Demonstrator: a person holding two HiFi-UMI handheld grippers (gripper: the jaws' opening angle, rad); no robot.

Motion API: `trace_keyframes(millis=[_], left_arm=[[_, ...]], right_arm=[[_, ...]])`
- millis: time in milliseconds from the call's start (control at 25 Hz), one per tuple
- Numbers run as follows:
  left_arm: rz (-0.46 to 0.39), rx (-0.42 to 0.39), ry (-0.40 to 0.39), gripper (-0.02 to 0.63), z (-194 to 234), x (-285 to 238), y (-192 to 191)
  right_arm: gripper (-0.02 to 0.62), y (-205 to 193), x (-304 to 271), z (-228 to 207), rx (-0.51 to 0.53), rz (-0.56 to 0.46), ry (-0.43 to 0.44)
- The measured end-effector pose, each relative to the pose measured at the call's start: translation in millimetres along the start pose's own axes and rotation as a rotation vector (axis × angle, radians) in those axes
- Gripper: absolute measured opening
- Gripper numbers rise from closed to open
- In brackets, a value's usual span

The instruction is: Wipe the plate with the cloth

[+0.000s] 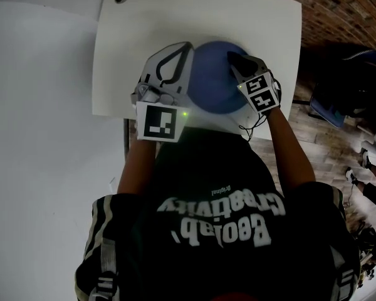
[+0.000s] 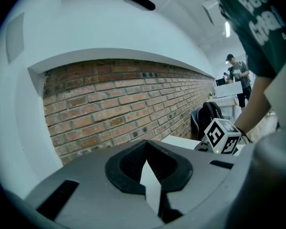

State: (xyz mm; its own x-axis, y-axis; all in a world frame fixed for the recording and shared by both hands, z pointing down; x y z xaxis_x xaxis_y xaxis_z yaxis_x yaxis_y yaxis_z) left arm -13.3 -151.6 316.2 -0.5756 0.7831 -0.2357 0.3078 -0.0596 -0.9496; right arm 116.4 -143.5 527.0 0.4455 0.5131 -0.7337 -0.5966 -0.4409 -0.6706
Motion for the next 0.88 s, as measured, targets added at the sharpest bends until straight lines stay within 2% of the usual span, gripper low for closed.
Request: trace_keyframes(millis=[440,880], left_arm=[[0.012,0.022,0.012,0.003,11,-6,-8],[0.019,0.051,0.039,0.003,19,0,-19]], right_arm=[[0.103,22,-30,-6,0.041,0.022,0.027],[0.103,45,-50,19,0.085,0.019,0.078]])
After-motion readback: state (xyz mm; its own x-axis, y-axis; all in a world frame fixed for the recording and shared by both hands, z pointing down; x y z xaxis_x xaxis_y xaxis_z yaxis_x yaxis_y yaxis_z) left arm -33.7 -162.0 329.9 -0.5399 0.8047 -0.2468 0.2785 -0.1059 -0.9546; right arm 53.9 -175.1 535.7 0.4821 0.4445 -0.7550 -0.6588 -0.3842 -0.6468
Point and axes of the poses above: the fingertips, and each gripper's own axes: x backward along the fingers, z to its left, y out of its top, the point moved 1 cm from there along x, backward along the fingers, and after that the axes turned 4 degrees about x, right-handed, at the moved point
